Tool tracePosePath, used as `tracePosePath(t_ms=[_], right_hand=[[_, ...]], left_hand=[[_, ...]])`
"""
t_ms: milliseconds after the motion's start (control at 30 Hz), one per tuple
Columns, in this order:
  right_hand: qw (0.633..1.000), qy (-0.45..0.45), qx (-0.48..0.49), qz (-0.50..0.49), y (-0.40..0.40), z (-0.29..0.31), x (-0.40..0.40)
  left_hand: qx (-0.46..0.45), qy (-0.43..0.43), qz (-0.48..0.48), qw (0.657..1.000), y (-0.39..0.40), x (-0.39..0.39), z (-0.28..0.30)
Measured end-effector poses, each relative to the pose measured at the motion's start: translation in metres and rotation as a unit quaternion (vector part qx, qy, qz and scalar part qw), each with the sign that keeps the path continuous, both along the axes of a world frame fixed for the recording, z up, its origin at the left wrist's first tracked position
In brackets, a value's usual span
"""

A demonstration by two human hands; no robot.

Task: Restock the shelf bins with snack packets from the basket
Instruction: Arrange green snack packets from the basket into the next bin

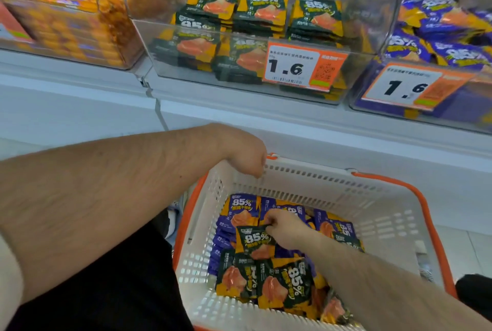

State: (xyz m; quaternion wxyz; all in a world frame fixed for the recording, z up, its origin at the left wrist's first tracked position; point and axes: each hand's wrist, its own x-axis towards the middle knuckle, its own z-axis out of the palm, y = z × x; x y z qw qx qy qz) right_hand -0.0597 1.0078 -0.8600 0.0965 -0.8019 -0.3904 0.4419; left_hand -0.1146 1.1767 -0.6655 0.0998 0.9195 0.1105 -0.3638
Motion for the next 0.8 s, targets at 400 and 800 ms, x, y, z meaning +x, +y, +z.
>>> tracePosePath(t_ms=[400,800], right_hand=[[0.951,-0.143,0.267,0.062,0.036,0.200,0.042],[0.827,-0.134,0.524,-0.153,0.065,0.282,0.050]], left_hand=[[-0.240,-0.110,0.186,0.946,0.058,-0.031,0.064],[-0.450,-0.400,0.320,0.732,0.068,-0.044,0.091]])
